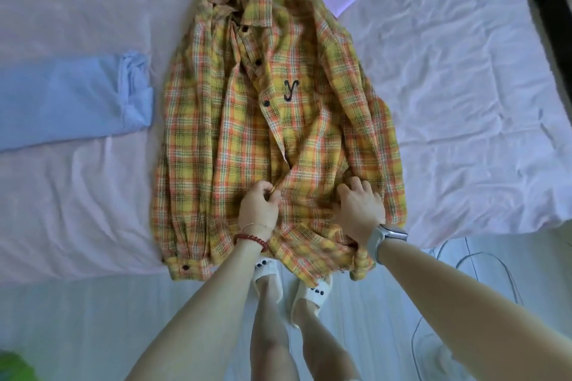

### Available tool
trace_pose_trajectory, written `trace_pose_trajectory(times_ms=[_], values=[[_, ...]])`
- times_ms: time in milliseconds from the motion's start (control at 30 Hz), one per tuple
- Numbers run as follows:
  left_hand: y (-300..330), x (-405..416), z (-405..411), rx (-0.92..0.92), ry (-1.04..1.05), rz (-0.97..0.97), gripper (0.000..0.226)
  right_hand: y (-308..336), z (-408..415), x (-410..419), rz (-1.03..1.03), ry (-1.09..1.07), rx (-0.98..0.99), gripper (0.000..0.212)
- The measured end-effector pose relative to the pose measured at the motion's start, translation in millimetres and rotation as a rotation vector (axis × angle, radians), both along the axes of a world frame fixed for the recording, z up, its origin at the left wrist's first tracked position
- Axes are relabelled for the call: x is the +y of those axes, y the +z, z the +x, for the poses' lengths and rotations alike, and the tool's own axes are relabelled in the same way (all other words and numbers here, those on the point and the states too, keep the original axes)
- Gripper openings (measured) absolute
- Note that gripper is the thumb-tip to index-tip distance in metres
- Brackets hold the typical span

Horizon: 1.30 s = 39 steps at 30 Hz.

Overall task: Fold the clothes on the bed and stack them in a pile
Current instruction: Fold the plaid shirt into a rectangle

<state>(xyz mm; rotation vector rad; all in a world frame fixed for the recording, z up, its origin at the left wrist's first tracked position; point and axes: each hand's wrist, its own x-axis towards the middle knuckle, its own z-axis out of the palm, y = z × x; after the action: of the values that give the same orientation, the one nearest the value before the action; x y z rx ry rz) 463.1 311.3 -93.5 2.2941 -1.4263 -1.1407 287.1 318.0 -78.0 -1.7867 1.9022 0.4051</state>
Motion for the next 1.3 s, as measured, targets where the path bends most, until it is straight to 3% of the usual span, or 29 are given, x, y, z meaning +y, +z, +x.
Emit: trace_pose_trajectory(times_ms=[100,200,333,433,500,567,633,733,833,900,933,1000,1033,1067,1133,1200,1233,1267,1300], values=[[14,9,10,0.459,0.229,0.012,0.018,2,-10,8,-0.155,-0.263,-0.318,0.019],[25,16,17,0.577,0.423,0.057,0.017,19,-17,18,-0.332,-0.518,-0.599,0.008],[37,10,6,0.543,0.295,0.033,0.025,33,-22,34,-0.397,-0.471,-0.547,0.008],[34,8,-3,0.243,0.087,-0.059,0.036,37,-33,38,-0.438,-0.47,-0.45,0.013],[31,11,-3,0.023,0.077,-0.115,0.028,36,-42,44,-0.411,-0.46,-0.378,0.018],[30,18,1,-0.006,0.102,-0.119,0.021,30,-50,54,-0.296,-0.417,-0.287,0.024],[32,24,8,0.207,0.189,-0.045,0.024,23,-57,63,-0.176,-0.409,-0.222,0.03],[50,27,20,0.921,0.56,0.139,0.018,20,-61,71,-0.11,-0.422,-0.211,0.033],[60,23,38,1.18,0.568,0.055,0.03,24,-60,79,-0.213,-0.435,-0.421,0.014],[60,21,44,1.043,0.531,0.03,0.02,25,-60,81,-0.263,-0.51,-0.505,0.018],[56,20,45,0.812,0.444,0.024,0.016,24,-60,81,-0.261,-0.532,-0.508,0.025],[42,22,43,0.242,0.073,0.052,0.024,18,-61,85,-0.187,-0.534,-0.452,0.037],[36,25,39,0.096,0.011,0.09,0.027,14,-62,86,-0.108,-0.538,-0.39,0.04],[35,27,35,0.07,0.043,0.119,0.027,12,-63,87,-0.021,-0.541,-0.316,0.041],[35,25,31,0.471,0.379,0.12,0.021,10,-62,84,0.118,-0.516,-0.194,0.038],[46,20,29,1.084,0.749,0.063,0.02,12,-57,79,0.106,-0.483,-0.207,0.034],[52,19,30,1.262,0.804,0.032,0.02,12,-54,77,0.066,-0.472,-0.249,0.031],[56,19,30,1.278,0.771,0.015,0.018,13,-51,76,0.036,-0.456,-0.275,0.029],[60,19,30,1.103,0.67,0.036,0.022,14,-49,76,0.034,-0.447,-0.266,0.028]])
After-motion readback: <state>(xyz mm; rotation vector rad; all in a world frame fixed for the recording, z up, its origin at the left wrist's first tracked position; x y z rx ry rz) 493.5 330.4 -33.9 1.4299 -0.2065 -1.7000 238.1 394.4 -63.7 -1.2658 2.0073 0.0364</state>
